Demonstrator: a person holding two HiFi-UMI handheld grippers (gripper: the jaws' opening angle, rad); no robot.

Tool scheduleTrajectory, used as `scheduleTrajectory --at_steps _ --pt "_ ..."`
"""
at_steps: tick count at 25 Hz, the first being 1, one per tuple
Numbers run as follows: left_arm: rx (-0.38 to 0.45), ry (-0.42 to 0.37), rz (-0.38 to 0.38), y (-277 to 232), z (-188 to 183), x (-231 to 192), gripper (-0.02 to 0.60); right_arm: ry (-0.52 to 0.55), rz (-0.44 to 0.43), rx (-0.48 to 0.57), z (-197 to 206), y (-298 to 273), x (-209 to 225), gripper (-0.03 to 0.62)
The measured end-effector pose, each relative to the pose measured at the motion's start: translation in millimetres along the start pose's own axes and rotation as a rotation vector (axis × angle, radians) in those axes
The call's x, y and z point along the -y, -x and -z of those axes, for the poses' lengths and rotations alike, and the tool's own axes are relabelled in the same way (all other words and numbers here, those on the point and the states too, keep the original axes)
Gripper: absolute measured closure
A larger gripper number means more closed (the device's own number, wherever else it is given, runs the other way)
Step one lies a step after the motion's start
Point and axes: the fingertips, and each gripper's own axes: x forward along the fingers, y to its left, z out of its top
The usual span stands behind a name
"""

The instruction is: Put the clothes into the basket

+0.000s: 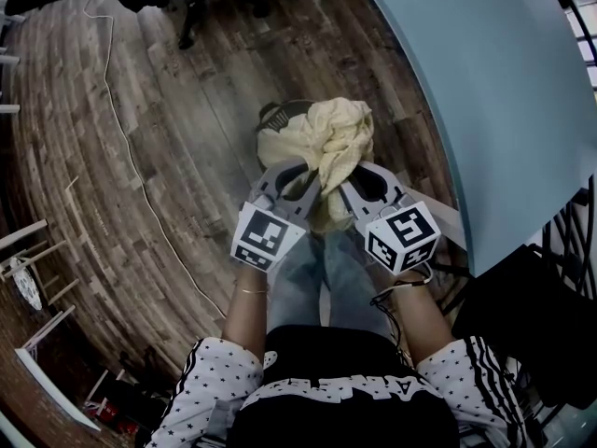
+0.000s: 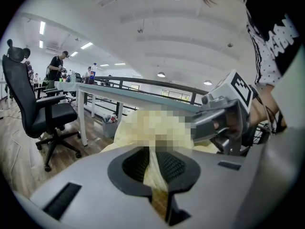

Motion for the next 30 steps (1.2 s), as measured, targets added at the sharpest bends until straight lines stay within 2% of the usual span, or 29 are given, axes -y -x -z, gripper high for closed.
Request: scheduleTrajectory --at_steps 19,22,26,30 --pt "-0.035 -0.04 -0.054 4.6 0.3 -5.9 0.555 -0.014 -0.011 0.024 -4.2 1.8 -1.2 0.548" --pt "-0.08 -0.054 -0.058 5.2 7.7 -5.9 0.555 -0.01 -0.006 0.022 -4.4 4.1 -1.3 0.547" --pt "-0.097 -0.019 -0.088 9.1 15.6 -12.1 0.555 -0.018 -0.003 0.005 1.9 5.0 -1.7 0.548" --pt "-0.141 -0.03 -0.095 10.9 25.6 -11.9 0.555 -0.025 -0.022 0.004 7.9 5.7 -5.1 0.548"
